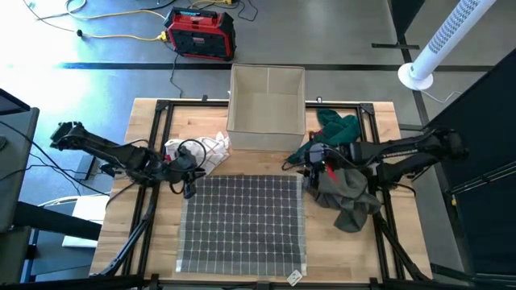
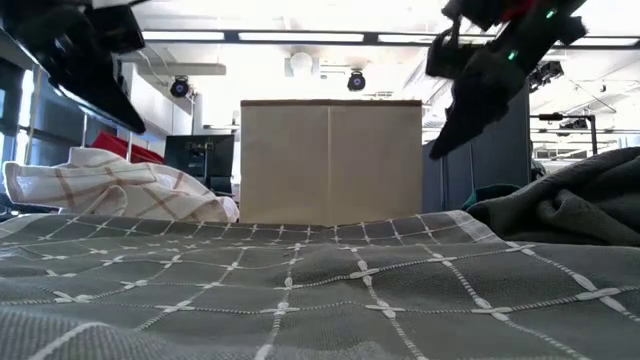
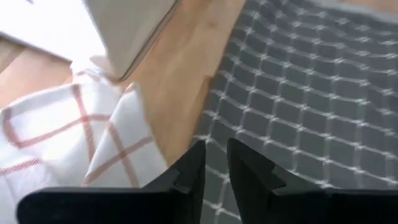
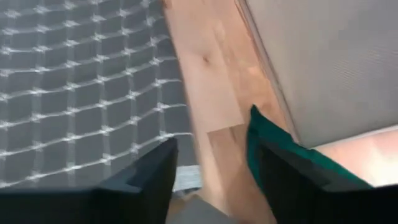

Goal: Fold towel
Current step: Fold the grey checkered towel

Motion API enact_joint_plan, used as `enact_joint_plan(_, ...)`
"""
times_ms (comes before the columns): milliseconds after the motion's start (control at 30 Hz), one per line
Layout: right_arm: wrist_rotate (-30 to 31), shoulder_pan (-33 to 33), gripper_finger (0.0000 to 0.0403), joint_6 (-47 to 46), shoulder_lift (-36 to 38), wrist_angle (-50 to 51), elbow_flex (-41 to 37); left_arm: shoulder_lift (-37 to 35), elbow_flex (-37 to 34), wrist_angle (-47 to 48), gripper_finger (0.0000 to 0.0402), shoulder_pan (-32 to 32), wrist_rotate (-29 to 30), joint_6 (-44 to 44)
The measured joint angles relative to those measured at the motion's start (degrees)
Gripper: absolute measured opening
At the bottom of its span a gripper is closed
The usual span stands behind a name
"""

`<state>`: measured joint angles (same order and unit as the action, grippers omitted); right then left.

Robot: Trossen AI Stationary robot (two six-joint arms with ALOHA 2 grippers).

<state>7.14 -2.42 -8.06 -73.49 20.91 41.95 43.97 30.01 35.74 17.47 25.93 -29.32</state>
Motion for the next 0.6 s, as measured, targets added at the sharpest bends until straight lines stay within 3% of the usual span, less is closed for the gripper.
enact_joint_plan(300, -7.8, -2.1, 0.0244, 1.8, -9.5, -2.6, 0.0, 1.4, -0.4, -3.1, 0.0072, -1.4, -0.7, 1.4)
enact_joint_plan(600, -8.9, -1.2, 0.0244, 1.3, -15.1, -7.0, 0.0, 1.4, -0.4, -3.1, 0.0072, -1.4, -1.8, 1.4)
